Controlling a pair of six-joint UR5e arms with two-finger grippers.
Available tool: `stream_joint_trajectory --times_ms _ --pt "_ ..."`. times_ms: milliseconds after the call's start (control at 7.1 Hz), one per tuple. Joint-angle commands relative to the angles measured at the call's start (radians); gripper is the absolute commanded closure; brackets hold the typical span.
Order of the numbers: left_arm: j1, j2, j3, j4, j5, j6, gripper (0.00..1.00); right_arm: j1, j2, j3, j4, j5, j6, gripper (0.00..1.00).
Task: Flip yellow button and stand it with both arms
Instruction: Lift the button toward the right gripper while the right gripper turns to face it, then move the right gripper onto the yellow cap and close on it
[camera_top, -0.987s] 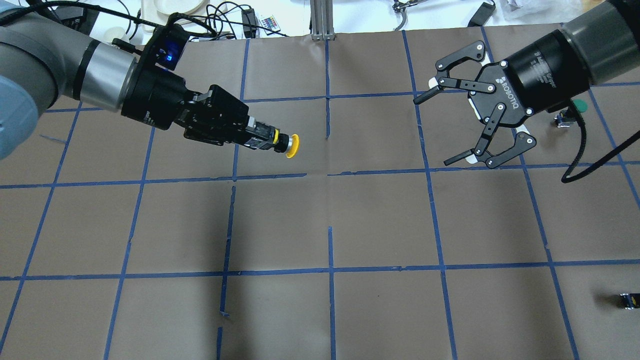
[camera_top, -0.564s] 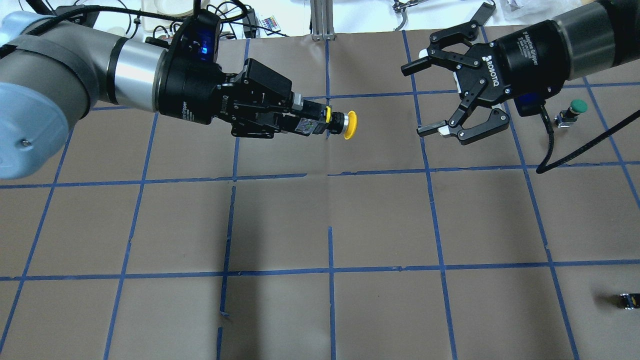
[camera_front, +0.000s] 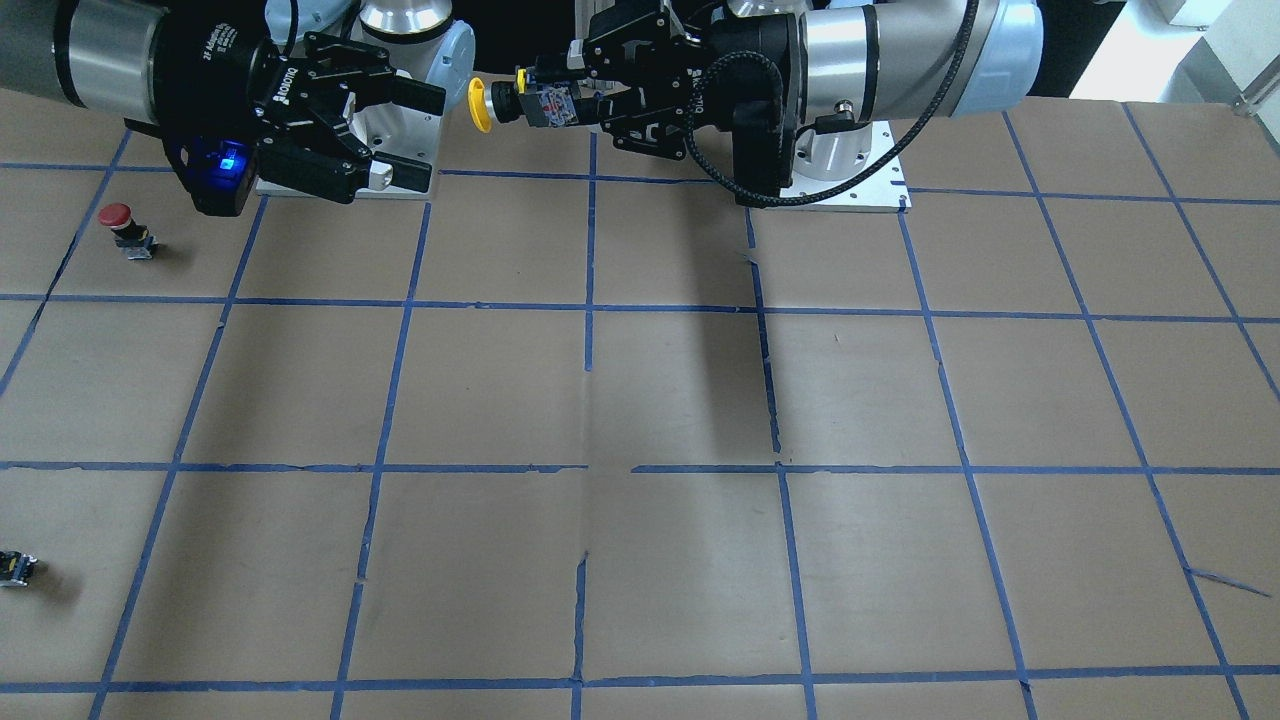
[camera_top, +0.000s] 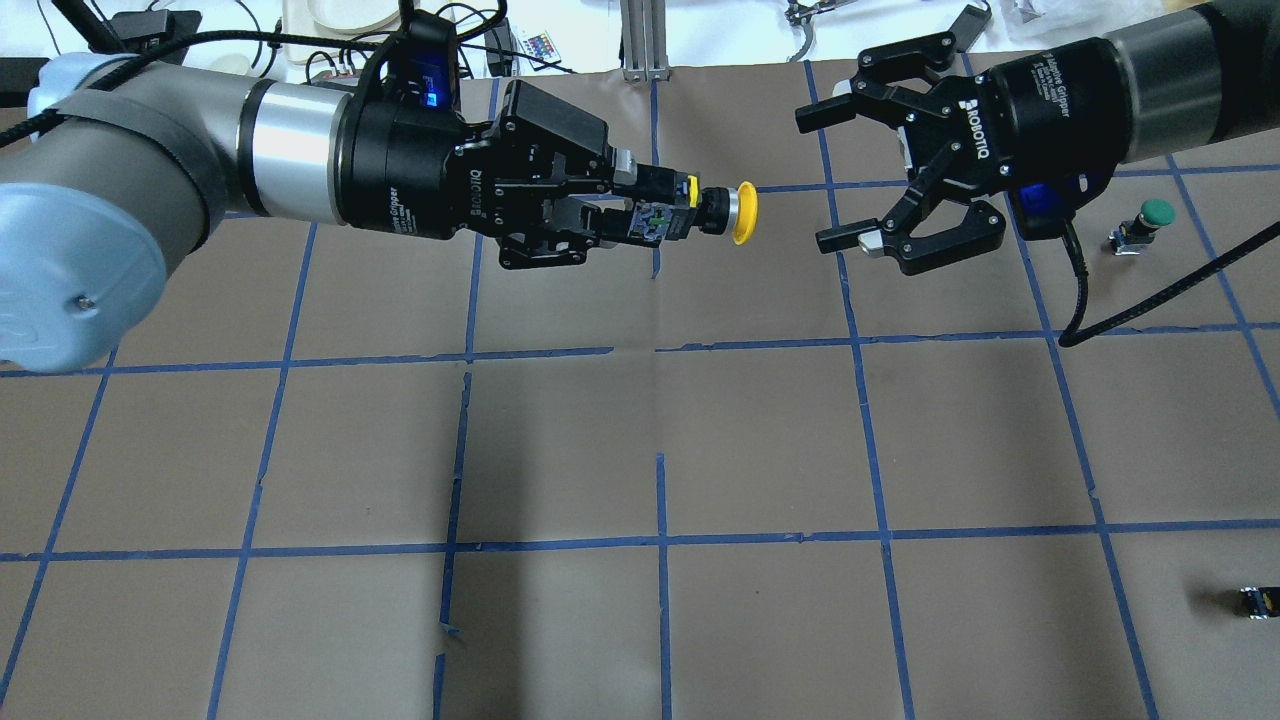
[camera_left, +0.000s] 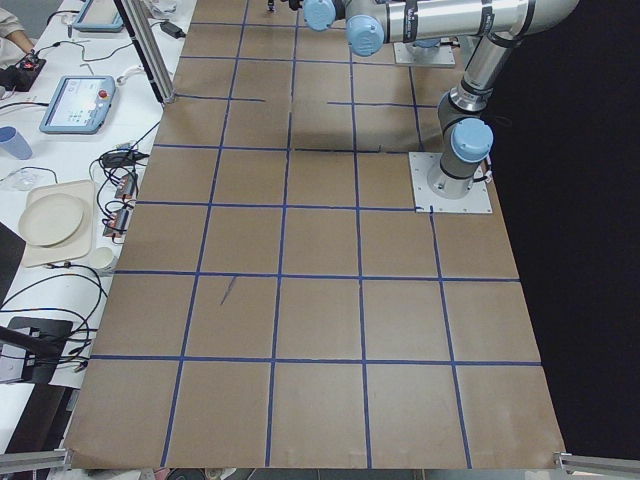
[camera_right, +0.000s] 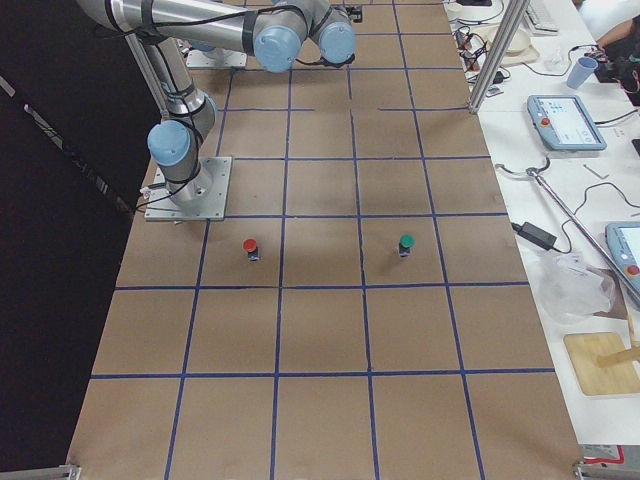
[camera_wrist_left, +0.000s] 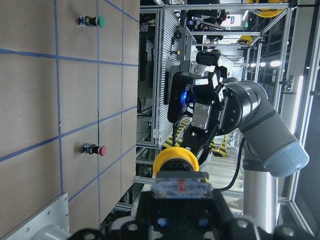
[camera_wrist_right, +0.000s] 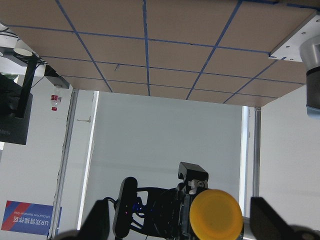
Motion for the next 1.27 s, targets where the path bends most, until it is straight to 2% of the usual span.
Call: stream_joint_trajectory --times_ms 0,1128 --pt "-0.016 -0.004 -0.002 0.001 -0.043 -0.005 0.98 0.004 -0.025 0.001 0.046 0.015 0.000 0.00" --pt "-0.016 0.007 -0.004 0.021 -0.076 0.004 0.98 0.007 -0.070 0.003 0.158 0.013 -0.001 0.00"
